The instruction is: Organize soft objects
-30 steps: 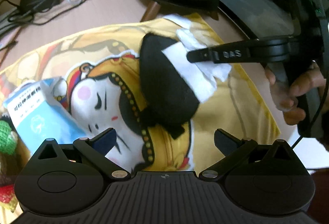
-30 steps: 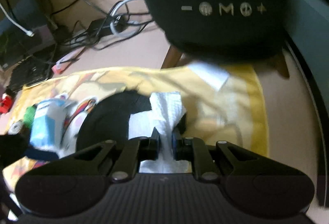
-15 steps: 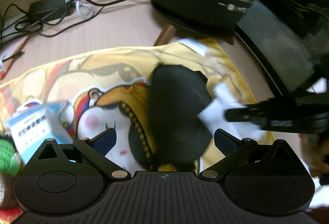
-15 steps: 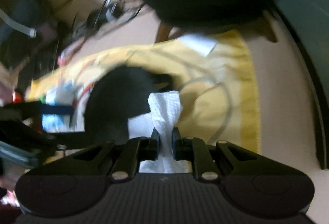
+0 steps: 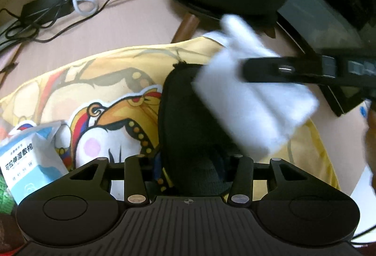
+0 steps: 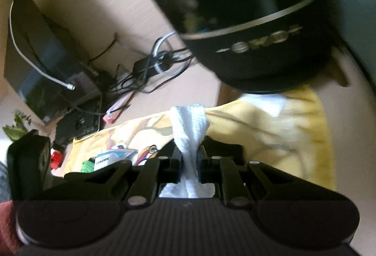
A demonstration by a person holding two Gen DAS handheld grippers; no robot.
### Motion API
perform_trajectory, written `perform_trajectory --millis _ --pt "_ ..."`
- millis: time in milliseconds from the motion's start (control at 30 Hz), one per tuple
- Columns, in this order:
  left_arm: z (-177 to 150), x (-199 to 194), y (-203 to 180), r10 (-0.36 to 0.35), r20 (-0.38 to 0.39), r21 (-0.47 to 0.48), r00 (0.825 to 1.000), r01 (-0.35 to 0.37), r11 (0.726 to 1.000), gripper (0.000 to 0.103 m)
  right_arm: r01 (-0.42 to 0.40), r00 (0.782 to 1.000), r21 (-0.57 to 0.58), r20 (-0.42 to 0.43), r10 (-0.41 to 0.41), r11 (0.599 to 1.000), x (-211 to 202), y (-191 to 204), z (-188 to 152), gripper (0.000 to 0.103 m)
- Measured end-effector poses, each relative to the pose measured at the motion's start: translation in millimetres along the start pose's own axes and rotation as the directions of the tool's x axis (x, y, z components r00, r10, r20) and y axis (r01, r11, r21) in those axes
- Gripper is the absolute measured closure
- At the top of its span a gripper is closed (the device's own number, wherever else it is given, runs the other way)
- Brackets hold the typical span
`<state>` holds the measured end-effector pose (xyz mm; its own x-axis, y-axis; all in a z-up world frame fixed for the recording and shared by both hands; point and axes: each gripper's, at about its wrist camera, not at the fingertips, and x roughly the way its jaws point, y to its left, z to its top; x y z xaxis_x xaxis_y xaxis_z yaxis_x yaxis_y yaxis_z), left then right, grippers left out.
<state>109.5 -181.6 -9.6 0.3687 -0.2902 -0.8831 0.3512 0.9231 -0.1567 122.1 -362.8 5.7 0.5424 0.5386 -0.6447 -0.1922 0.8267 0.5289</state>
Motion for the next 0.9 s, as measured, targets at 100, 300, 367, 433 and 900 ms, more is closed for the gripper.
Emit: perform_trajectory --millis 100,300,367,433,900 --pt "-1 -2 0 -0.011 -0.008 0.002 1.0 0.011 1.0 0.047 0.079 0.995 -0.053 -0.057 -0.082 0.995 24 4 -1 0.089" --pt "3 -3 10 -0.049 -0.021 -0.017 0.999 0.049 0.999 0.012 0.238 0.962 -0.092 -0.114 -0.247 0.967 26 -14 -17 0.089" --pt "7 1 14 -0.072 -0.03 -0.042 0.997 0.07 0.997 0.009 0.226 0.963 -0.079 -0.131 -0.235 0.971 24 -20 -23 0.089" --pt "12 6 18 -0.091 -0.037 -0.068 0.995 0.088 0.994 0.009 0.195 0.97 -0.063 -0.136 -0.202 0.979 21 -23 -28 0.089" --pt "12 -21 -29 0.163 0.187 0.356 0.969 -0.221 0.908 0.084 0.026 0.999 0.134 0.04 -0.032 0.991 -18 -27 11 0.09"
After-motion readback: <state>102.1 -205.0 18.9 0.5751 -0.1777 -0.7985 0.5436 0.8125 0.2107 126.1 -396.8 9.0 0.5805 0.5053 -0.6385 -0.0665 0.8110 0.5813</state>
